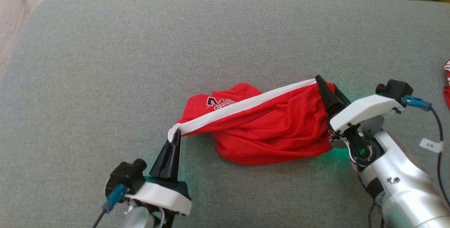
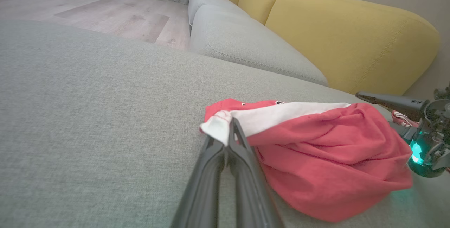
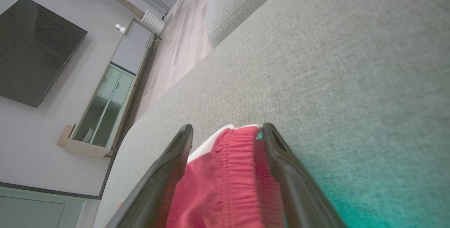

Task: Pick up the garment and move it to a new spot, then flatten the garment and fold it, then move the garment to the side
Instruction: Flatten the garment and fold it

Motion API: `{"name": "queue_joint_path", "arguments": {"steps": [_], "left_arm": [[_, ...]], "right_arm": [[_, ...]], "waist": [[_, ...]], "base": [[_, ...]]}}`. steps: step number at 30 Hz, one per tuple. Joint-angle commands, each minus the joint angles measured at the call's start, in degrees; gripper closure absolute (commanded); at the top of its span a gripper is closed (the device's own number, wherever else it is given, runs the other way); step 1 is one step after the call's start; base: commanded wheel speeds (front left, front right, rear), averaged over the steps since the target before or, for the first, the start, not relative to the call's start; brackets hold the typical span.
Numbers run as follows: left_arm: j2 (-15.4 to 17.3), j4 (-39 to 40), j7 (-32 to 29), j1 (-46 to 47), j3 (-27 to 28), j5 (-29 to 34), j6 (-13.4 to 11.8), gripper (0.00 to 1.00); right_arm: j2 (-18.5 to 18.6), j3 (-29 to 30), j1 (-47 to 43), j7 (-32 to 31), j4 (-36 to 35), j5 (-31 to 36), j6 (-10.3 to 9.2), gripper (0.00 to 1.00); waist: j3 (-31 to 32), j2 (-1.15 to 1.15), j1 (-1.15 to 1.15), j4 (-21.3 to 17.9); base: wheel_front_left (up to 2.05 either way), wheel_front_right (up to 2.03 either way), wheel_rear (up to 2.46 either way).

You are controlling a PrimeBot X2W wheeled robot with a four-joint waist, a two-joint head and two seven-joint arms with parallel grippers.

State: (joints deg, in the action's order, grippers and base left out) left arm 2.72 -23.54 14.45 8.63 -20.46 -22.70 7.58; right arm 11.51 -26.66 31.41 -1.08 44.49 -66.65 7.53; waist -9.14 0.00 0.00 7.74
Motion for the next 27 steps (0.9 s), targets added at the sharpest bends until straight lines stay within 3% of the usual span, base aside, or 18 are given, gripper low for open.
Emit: {"name": "queue_joint_path", "arguments": {"steps": [1,4,9,13,15,21,27], "left_arm": [[0.2,1.8,0.5,2.2,1.4,0.1,-0.1,1.00],[0.2,1.8,0.5,2.4,1.1,0.0,-0.1,1.00],[0.2,1.9,0.5,2.7,1.0,-0.2,-0.1,1.00],[0.2,1.8,0.5,2.9,1.2,0.0,-0.1,1.00],[0.2,1.7,0.5,2.9,1.2,0.1,-0.1,1.00],[0.2,1.6,0.5,3.0,1.0,0.0,-0.1,1.00],[0.2,1.3,0.5,3.1,1.2,0.0,-0.1,1.00]], "right_arm": [[0.2,-1.1,2.1,0.3,-0.9,-0.9,-0.04,0.00],[0.2,-1.8,2.6,-0.2,0.2,-2.0,-0.04,0.13],[0.3,-2.7,3.3,0.2,0.5,-3.6,-0.04,0.09],[0.6,-3.3,3.7,1.1,0.3,-4.7,-0.04,0.18],[0.7,-3.7,3.8,1.2,0.3,-5.4,-0.04,0.33],[1.1,-4.8,4.2,2.5,0.6,-6.4,-0.04,1.00],[1.7,-5.8,4.8,5.7,0.1,-6.3,-0.04,1.00]], "waist": [[-0.2,0.00,0.00,0.2],[-0.5,0.00,0.00,0.6],[-0.9,0.00,0.00,1.0],[-1.0,0.00,0.00,1.1],[-1.1,0.00,0.00,1.1],[-1.0,0.00,0.00,1.1],[-0.6,0.00,0.00,1.1]], "base": [[0.00,0.00,0.00],[0.00,0.00,0.00],[0.00,0.00,0.00],[0.00,0.00,0.00],[0.00,0.00,0.00],[0.00,0.00,0.00],[0.00,0.00,0.00]]}}
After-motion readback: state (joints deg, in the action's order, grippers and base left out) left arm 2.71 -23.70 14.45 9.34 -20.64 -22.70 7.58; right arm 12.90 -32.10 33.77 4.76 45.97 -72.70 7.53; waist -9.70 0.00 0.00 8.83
